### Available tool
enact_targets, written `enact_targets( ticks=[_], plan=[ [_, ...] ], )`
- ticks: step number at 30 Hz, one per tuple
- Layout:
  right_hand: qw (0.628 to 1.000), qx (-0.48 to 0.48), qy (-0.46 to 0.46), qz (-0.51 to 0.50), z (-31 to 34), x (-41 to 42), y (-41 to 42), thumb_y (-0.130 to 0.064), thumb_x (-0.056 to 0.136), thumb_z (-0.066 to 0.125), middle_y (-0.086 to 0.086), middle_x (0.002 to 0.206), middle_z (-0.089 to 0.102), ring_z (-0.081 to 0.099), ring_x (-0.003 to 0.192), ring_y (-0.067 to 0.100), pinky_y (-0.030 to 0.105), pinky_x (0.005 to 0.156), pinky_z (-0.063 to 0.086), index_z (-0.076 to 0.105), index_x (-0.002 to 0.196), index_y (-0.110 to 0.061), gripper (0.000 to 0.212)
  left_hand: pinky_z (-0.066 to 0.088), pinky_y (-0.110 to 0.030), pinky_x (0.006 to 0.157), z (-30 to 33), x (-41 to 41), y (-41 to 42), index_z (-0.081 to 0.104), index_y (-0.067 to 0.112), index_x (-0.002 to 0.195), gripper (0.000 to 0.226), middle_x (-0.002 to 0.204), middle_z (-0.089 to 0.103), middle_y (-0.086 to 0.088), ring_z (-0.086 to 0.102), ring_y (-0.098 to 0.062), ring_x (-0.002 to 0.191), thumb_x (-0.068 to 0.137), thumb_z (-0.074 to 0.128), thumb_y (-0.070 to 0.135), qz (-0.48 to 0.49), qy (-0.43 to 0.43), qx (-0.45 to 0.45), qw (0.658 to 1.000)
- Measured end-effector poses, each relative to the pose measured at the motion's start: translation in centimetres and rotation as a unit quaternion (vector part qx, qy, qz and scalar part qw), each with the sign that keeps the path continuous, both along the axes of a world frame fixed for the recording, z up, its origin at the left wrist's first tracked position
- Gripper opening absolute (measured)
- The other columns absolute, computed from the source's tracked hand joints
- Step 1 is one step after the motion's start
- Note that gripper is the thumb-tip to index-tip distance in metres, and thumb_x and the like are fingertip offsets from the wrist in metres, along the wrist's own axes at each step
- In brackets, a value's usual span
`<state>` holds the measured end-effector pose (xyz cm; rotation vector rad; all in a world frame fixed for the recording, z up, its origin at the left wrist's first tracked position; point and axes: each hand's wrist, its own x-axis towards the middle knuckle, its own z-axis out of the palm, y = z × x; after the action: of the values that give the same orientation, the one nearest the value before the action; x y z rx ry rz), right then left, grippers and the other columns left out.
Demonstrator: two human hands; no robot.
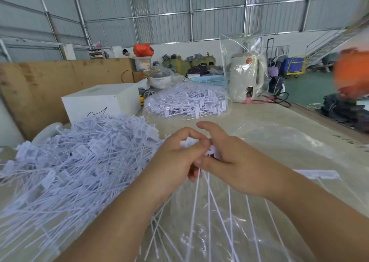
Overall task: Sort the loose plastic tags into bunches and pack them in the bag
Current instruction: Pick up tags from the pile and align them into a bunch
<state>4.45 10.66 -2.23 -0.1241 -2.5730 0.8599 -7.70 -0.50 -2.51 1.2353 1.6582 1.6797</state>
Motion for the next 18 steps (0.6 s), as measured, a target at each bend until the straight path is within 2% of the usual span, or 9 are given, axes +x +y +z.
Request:
enact_targets(
  ticks=[1,3,5,7,10,13,14,16,18],
  plan=[
    [1.000,0.008,-0.012,-0.011,0.2,0.2,0.1,-0.053,0.089,0.053,-0.006,0.090,0.071,0.067,0.083,0.009,0.040,0.080,0.052,0.035,0.140,-0.027,0.060,0.041,-0.024,0.044,0.1,-0.1,0.0,0.066,0.021,0.082,0.010,0.067,0.058,-0.020,0.050,-0.021,0.050,0.090,0.067,0.027,0.003,-0.011,0.012,1.000],
    [0.999,0.005,-0.023,-0.031,0.8,0.5,0.5,-0.064,0.082,0.049,-0.008,0.070,0.062,0.057,0.063,0.009,0.040,0.065,0.046,0.058,0.108,-0.021,0.052,0.040,-0.023,0.042,0.3,-0.3,-0.1,0.068,0.023,0.077,0.018,0.066,0.060,-0.016,0.051,-0.020,0.050,0.093,0.061,0.019,0.006,-0.043,0.029,0.999],
    [0.999,-0.018,-0.012,-0.045,1.0,0.7,0.9,-0.058,0.084,0.052,-0.009,0.055,0.044,0.041,0.052,0.009,0.034,0.054,0.035,0.057,0.079,-0.009,0.049,0.039,-0.021,0.042,0.4,-0.4,-0.2,0.071,0.027,0.075,0.026,0.065,0.063,-0.013,0.052,-0.020,0.052,0.094,0.058,0.016,0.000,-0.061,0.030,0.998],
    [0.997,-0.013,0.011,-0.074,0.9,0.5,0.9,-0.047,0.089,0.058,-0.011,0.050,0.040,0.036,0.048,0.005,0.028,0.052,0.030,0.055,0.070,-0.010,0.042,0.040,-0.021,0.043,0.5,-0.2,-0.1,0.074,0.026,0.076,0.028,0.064,0.065,-0.011,0.054,-0.023,0.055,0.095,0.057,0.014,0.005,-0.076,0.035,0.997],
    [0.987,0.001,0.084,-0.134,0.5,-0.3,0.0,-0.041,0.092,0.056,-0.007,0.050,0.040,0.039,0.050,0.010,0.035,0.055,0.036,0.050,0.064,-0.016,0.038,0.041,-0.020,0.042,0.7,0.5,0.2,0.073,0.017,0.079,0.024,0.060,0.063,-0.010,0.054,-0.018,0.048,0.095,0.056,0.012,0.031,-0.124,0.080,0.989],
    [0.955,0.005,0.201,-0.219,0.6,-0.7,-0.2,-0.044,0.095,0.049,-0.005,0.050,0.038,0.040,0.051,0.015,0.038,0.057,0.038,0.039,0.062,-0.016,0.044,0.041,-0.018,0.040,0.7,0.8,0.3,0.067,0.011,0.085,0.019,0.056,0.061,-0.007,0.055,-0.012,0.044,0.096,0.052,0.011,0.031,-0.230,0.104,0.967],
    [0.951,-0.006,0.221,-0.217,0.8,-0.5,0.0,-0.046,0.095,0.047,-0.006,0.050,0.037,0.038,0.050,0.013,0.037,0.055,0.036,0.038,0.063,-0.015,0.045,0.041,-0.018,0.040,0.6,0.8,0.3,0.067,0.012,0.086,0.019,0.056,0.061,-0.006,0.054,-0.011,0.044,0.097,0.051,0.012,0.027,-0.239,0.098,0.966],
    [0.969,-0.039,0.195,-0.147,0.7,-0.1,0.2,-0.050,0.095,0.047,-0.007,0.052,0.041,0.036,0.048,0.007,0.033,0.052,0.033,0.042,0.071,-0.017,0.041,0.042,-0.020,0.040,0.5,0.8,0.3,0.067,0.015,0.086,0.019,0.058,0.062,-0.006,0.055,-0.012,0.045,0.097,0.052,0.015,0.021,-0.215,0.080,0.973],
    [0.992,-0.032,0.102,-0.067,0.3,-0.1,-0.1,-0.050,0.095,0.045,-0.006,0.060,0.056,0.046,0.050,0.007,0.032,0.054,0.041,0.046,0.090,-0.026,0.025,0.042,-0.021,0.041,0.4,1.0,0.4,0.071,0.018,0.084,0.023,0.065,0.063,-0.011,0.054,-0.015,0.049,0.097,0.052,0.019,0.011,-0.173,0.070,0.982]
  ],
)
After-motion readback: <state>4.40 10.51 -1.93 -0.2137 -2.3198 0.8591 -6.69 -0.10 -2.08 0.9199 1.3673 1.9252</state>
